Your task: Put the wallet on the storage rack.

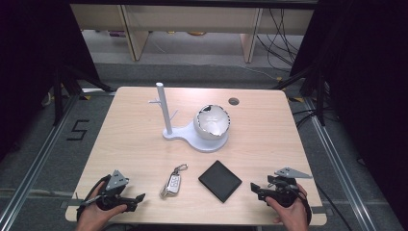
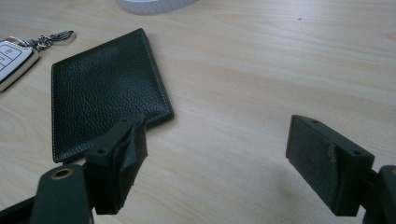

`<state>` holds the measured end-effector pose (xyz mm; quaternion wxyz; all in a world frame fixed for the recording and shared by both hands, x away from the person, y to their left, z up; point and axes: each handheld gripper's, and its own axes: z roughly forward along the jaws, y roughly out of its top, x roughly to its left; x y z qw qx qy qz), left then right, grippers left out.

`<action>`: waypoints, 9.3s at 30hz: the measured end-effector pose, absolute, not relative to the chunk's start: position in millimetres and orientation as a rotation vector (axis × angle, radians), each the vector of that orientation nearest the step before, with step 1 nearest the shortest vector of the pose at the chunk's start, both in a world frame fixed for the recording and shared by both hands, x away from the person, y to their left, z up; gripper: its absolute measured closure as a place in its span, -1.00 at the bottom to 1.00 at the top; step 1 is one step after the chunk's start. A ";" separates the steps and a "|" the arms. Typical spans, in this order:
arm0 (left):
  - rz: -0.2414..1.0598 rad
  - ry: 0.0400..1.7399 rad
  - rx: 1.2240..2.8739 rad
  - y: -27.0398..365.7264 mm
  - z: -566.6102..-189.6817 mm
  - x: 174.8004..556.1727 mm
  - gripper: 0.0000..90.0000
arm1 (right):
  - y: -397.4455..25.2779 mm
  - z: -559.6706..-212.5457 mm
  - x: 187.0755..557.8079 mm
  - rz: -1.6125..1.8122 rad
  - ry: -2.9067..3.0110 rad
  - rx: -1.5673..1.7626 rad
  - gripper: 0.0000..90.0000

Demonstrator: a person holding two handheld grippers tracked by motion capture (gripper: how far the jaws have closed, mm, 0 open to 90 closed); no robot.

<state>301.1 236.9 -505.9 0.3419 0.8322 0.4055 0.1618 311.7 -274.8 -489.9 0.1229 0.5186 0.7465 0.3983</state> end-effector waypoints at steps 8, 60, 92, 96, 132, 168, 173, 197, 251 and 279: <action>0.417 1.019 2.144 229.5 -494.9 306.1 -0.54 | -273.8 -486.6 310.1 1.149 2.197 1.539 -0.53; 0.108 0.651 2.454 50.2 -488.3 415.2 0.98 | -224.0 -499.9 305.2 1.232 2.430 1.582 -0.42; 0.002 0.554 2.514 29.9 -490.8 380.5 0.98 | -237.9 -507.3 328.9 1.297 2.316 1.714 -0.33; -0.018 0.542 2.512 26.5 -491.6 374.7 0.98 | -234.9 -506.6 329.9 1.315 2.305 1.744 -0.31; -0.037 0.487 2.510 18.4 -494.1 358.0 0.98 | -239.1 -515.4 337.4 1.497 2.105 2.023 0.07; 0.045 0.533 2.433 55.6 -456.8 347.4 0.47 | -222.4 -466.6 350.9 1.629 2.324 1.643 0.76; 0.031 0.562 2.405 63.9 -451.3 343.8 0.22 | -225.5 -455.9 359.1 1.635 2.316 1.605 0.75; 0.097 0.737 2.271 151.4 -435.1 311.6 -0.28 | -250.3 -414.3 392.0 1.637 2.224 1.636 0.75; 0.125 0.881 2.276 203.5 -465.0 285.8 -0.39 | -204.2 -398.3 511.1 1.523 2.087 1.790 0.75; 0.096 0.905 2.286 206.2 -474.6 287.4 -0.39 | -186.0 -428.4 528.7 1.443 2.116 1.665 0.37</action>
